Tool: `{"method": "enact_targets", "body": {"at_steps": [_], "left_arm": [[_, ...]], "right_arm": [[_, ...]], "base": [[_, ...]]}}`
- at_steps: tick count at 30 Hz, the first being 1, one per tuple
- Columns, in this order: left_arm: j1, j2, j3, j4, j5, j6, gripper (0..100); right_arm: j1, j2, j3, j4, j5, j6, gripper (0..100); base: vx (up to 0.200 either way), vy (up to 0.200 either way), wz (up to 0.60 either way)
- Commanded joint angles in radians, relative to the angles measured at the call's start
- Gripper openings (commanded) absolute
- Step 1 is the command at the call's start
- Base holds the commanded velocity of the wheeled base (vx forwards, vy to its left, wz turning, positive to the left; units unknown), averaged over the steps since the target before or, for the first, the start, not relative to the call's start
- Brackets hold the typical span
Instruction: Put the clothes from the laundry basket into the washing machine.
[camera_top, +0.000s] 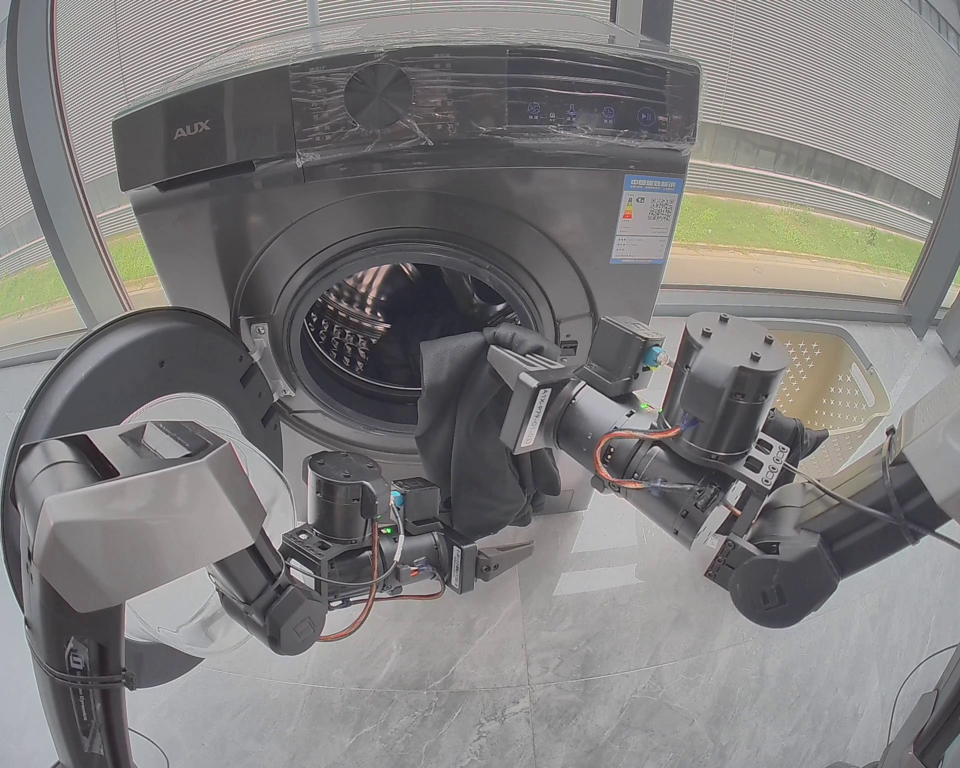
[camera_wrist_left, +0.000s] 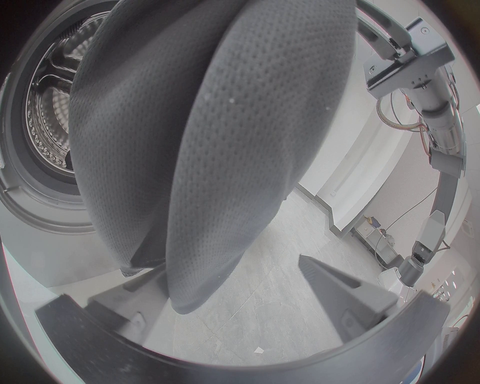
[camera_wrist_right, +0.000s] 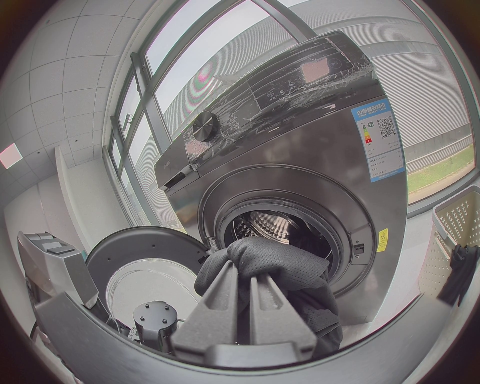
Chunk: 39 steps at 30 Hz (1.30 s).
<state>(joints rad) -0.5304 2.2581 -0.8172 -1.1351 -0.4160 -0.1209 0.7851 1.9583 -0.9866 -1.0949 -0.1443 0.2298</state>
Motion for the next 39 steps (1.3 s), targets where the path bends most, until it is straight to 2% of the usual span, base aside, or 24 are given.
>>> {"method": "enact_targets", "body": {"at_steps": [1, 3, 8, 10, 14, 15, 17, 18, 22, 24, 32, 35, 36, 39], "left_arm": [[0.004, 0.005, -0.008, -0.020, 0.002, -0.005, 0], [0.004, 0.001, -0.007, -0.031, 0.003, -0.011, 0], [0.001, -0.014, 0.018, -0.089, 0.005, -0.049, 0], [-0.002, -0.035, 0.046, -0.118, 0.003, -0.051, 0], [-0.031, -0.132, 0.164, -0.207, 0.000, -0.072, 0], [-0.046, -0.180, 0.224, -0.258, -0.003, -0.089, 0], [-0.059, -0.227, 0.303, -0.322, -0.014, -0.100, 0], [-0.062, -0.242, 0.337, -0.353, -0.014, -0.097, 0], [-0.063, -0.290, 0.440, -0.425, -0.014, -0.083, 0], [-0.060, -0.318, 0.446, -0.420, -0.014, -0.094, 0], [-0.042, -0.342, 0.357, -0.420, -0.001, -0.109, 0], [-0.020, -0.342, 0.316, -0.419, 0.026, -0.125, 0], [-0.010, -0.342, 0.294, -0.420, 0.055, -0.138, 0], [0.009, -0.347, 0.285, -0.420, 0.068, -0.149, 0]], "right_arm": [[0.000, 0.002, 0.003, 0.000, 0.000, 0.000, 0], [0.000, 0.002, 0.006, 0.000, 0.000, 0.000, 0], [-0.006, 0.004, 0.006, 0.000, 0.000, -0.001, 0], [-0.010, 0.005, 0.006, 0.000, 0.002, -0.001, 0], [-0.017, 0.010, 0.005, -0.002, 0.003, -0.003, 0], [-0.021, 0.010, 0.008, -0.011, 0.003, -0.004, 0], [-0.029, 0.011, 0.014, -0.030, 0.006, -0.006, 0], [-0.033, 0.014, 0.016, -0.033, 0.008, -0.007, 100], [-0.047, 0.025, 0.019, -0.028, 0.008, -0.004, 100], [-0.050, 0.037, 0.019, -0.030, 0.008, -0.006, 100], [-0.090, 0.042, 0.046, -0.025, 0.005, -0.010, 100], [-0.115, 0.040, 0.065, -0.025, 0.008, -0.013, 100], [-0.133, 0.037, 0.085, -0.020, 0.009, -0.015, 100], [-0.159, 0.033, 0.111, -0.016, 0.008, -0.015, 100]], "base": [[0.000, 0.000, 0.00], [0.000, 0.000, 0.00], [0.000, 0.000, 0.00], [0.000, 0.000, 0.00], [0.000, 0.000, 0.00], [0.000, 0.000, 0.00], [0.000, 0.000, 0.00], [0.000, 0.000, 0.00], [0.000, 0.000, 0.00], [0.000, 0.000, 0.00], [0.000, 0.000, 0.00], [0.000, 0.000, 0.00], [0.000, 0.000, 0.00], [0.000, 0.000, 0.00]]}}
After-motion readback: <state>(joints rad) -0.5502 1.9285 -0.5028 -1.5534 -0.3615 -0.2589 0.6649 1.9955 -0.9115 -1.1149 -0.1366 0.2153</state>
